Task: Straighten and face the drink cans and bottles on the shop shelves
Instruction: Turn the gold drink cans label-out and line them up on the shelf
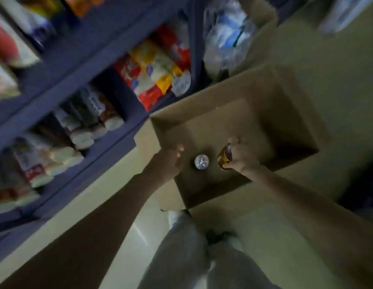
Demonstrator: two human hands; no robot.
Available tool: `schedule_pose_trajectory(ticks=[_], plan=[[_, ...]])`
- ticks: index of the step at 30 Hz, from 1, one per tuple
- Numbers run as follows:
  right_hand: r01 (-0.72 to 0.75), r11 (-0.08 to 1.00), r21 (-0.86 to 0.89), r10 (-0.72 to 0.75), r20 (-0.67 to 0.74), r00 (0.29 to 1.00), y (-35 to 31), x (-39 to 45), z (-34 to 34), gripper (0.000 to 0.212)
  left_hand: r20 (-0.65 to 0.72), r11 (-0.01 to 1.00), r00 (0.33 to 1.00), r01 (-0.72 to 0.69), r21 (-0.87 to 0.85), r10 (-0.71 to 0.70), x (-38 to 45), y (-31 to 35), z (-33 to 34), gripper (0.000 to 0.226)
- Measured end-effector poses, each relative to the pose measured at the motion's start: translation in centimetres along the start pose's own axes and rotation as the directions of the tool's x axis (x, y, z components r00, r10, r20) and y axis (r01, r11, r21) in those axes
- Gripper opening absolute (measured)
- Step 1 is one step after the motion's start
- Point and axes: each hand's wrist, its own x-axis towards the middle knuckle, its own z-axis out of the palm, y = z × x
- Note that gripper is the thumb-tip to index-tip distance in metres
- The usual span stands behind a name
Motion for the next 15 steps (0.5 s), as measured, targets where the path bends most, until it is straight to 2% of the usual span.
schedule_pose_trajectory(ticks=[3,6,8,11,15], plan=[[0.064,0.987,-0.147,-0.072,-0.05,0.996,2.2,6.0,6.4,0.065,0.022,0.999,1.0,-0.014,0.03,0.014,2.9,-2.3,3.3,0.039],[0.038,0.995,-0.098,-0.043,-0.05,0.998,3.2,9.0,9.9,0.054,0.022,1.0,1.0,0.011,0.008,-0.011,4.7,-3.4,4.8,0.041],[-0.006,0.997,-0.08,0.007,0.011,1.0,3.2,9.3,10.3,0.05,0.015,1.0,1.0,0.013,-0.017,-0.012,4.8,-3.3,4.9,0.041],[-0.042,0.996,-0.079,0.044,0.027,0.999,2.0,7.2,6.9,0.052,0.009,0.996,1.0,0.011,-0.092,-0.01,2.7,-1.5,2.8,0.04],[0.014,1.0,0.02,-0.013,-0.032,0.999,-2.5,0.3,-4.3,0.067,-0.089,0.985,0.996,-0.018,-0.171,0.003,-3.8,3.8,-4.2,0.037]])
